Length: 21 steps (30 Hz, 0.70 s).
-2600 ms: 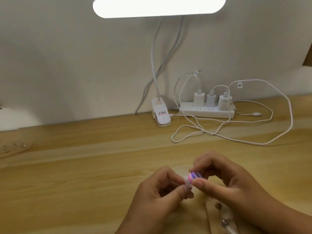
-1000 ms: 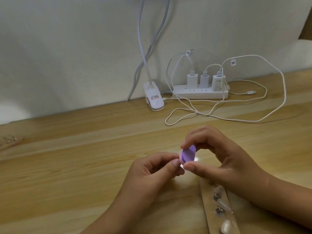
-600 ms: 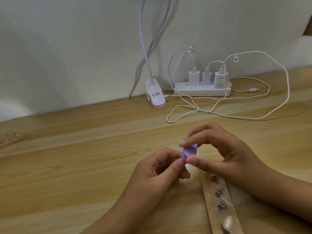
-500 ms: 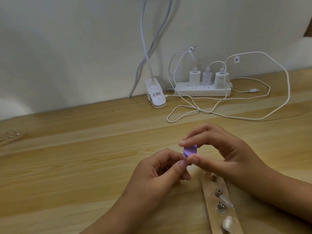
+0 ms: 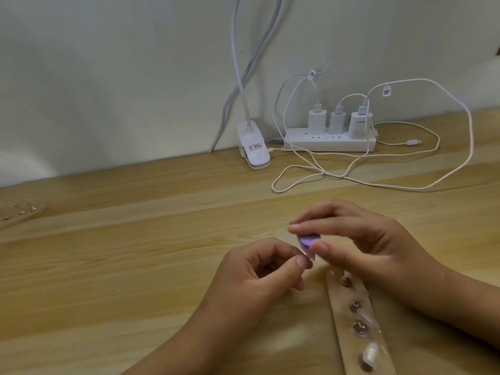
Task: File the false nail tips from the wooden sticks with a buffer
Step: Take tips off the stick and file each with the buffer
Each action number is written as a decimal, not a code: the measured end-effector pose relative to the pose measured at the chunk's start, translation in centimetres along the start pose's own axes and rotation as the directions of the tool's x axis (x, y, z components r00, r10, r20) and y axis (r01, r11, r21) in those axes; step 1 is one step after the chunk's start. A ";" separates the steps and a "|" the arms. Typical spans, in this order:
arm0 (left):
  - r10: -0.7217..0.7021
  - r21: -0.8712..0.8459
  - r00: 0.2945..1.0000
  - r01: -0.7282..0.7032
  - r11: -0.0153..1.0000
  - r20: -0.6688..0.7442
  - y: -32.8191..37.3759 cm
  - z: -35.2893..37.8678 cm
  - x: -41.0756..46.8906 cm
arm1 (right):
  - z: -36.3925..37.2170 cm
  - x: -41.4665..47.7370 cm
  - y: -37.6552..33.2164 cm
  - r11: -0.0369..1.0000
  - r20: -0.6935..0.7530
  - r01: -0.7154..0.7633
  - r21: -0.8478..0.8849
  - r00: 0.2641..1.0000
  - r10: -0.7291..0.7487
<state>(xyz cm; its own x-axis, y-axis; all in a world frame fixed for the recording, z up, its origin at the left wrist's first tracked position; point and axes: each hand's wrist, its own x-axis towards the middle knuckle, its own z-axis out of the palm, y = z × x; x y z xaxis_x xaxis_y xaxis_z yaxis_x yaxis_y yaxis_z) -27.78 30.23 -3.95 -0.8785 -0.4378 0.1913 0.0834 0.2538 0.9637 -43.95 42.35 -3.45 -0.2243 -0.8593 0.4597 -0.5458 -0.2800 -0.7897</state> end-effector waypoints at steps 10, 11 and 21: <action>0.012 0.057 1.000 -0.011 0.998 -0.014 -0.1 0.0 0.1 | 0.4 0.0 0.0 0.997 0.016 0.050 -0.062 0.999 -0.049; 0.008 0.074 1.000 -0.007 0.997 -0.016 -0.2 0.1 0.1 | 0.3 0.0 0.1 0.999 0.000 0.015 -0.048 1.000 -0.015; 0.008 0.107 1.000 -0.006 0.994 -0.011 -0.4 0.1 0.1 | 0.2 0.1 0.2 0.999 -0.021 -0.029 -0.045 0.999 0.028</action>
<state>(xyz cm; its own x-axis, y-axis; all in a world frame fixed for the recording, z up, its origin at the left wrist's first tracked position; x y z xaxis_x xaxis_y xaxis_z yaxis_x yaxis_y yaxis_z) -27.94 30.17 -4.39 -0.8726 -0.4453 0.2007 0.0381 0.3477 0.9368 -43.89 42.13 -3.63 -0.2566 -0.8574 0.4462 -0.5753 -0.2354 -0.7833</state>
